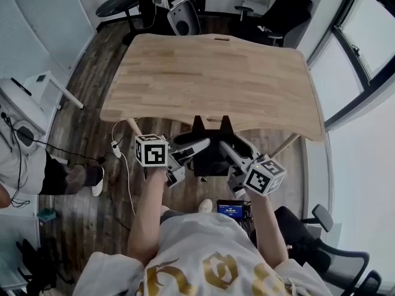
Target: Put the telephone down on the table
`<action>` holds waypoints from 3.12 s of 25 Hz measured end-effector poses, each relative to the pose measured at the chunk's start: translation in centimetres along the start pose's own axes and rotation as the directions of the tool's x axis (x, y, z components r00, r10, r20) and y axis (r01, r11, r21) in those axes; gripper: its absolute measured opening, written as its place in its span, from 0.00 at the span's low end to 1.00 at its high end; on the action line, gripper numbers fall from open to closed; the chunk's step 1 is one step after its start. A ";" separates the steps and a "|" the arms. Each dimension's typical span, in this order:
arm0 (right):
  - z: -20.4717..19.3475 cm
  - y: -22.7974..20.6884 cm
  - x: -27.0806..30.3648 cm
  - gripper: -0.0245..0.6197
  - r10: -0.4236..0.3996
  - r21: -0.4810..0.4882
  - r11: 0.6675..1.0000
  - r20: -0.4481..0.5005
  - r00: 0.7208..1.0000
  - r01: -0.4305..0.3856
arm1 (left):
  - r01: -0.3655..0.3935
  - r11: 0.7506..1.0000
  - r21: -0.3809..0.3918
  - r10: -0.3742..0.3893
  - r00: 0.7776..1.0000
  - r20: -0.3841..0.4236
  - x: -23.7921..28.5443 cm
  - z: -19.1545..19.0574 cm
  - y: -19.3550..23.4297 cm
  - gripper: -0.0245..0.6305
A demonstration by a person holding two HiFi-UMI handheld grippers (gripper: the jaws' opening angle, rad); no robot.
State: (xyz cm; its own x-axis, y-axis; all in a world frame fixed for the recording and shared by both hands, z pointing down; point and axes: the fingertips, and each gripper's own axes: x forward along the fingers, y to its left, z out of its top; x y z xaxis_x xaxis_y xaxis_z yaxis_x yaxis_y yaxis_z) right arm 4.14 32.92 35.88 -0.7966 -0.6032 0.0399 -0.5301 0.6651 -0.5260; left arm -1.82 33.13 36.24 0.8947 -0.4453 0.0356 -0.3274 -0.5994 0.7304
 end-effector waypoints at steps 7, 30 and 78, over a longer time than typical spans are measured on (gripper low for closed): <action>0.2 -1.1 -0.3 0.35 0.019 0.019 1.000 -0.007 1.000 -0.019 | -0.020 1.000 0.014 0.020 1.000 -0.008 1.2 -0.1 0.3 0.38; 4.5 -14.1 6.5 0.35 -0.095 0.076 0.992 -0.024 0.995 0.096 | 0.041 0.998 -0.048 -0.046 0.993 -0.105 10.7 6.8 11.1 0.38; 13.5 -29.6 28.8 0.35 -0.157 0.109 0.982 -0.006 0.988 0.157 | 0.054 0.997 -0.049 -0.061 0.989 -0.133 17.1 26.6 31.2 0.39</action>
State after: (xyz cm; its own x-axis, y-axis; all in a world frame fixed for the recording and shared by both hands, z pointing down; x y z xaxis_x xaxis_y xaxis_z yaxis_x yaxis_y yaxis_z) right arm 0.86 -10.11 41.11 -0.7051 -0.6976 0.1272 -0.6137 0.5105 -0.6023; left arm -4.85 -10.86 41.49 0.9453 -0.3157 0.0817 -0.2628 -0.5891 0.7641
